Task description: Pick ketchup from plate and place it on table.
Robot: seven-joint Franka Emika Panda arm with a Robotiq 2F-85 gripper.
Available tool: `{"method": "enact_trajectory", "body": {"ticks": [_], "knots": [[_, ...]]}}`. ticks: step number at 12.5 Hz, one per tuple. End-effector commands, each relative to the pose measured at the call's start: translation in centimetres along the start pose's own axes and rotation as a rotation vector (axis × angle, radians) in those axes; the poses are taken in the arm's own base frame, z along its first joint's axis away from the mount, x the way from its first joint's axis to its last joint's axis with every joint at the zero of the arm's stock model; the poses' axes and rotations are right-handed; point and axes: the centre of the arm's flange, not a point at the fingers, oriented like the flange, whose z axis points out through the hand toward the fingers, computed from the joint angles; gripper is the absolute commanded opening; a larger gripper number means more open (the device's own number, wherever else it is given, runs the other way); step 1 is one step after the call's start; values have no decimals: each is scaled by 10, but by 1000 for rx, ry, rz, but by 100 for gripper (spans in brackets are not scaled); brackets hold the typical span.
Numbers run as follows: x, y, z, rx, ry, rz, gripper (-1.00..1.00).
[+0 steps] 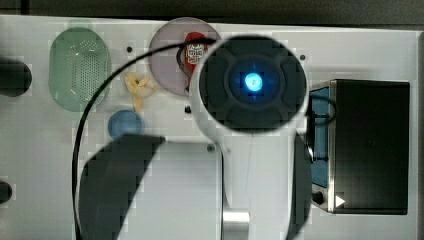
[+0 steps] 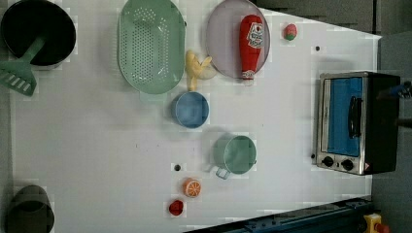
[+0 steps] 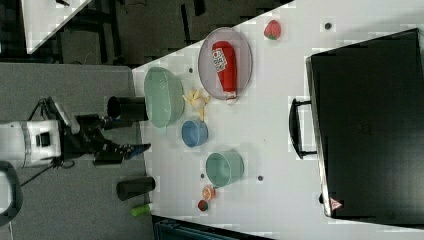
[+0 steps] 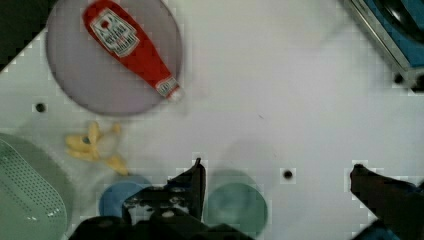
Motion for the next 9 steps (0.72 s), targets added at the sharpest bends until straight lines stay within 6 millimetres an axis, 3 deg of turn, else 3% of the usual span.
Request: {"method": "enact_trajectory", "body": {"ticks": [1, 6, 9], "knots": [[25, -24, 77, -44, -80, -79, 100], [46, -63, 170, -40, -128, -323, 100], [56, -81, 214, -8, -114, -501, 100]]}}
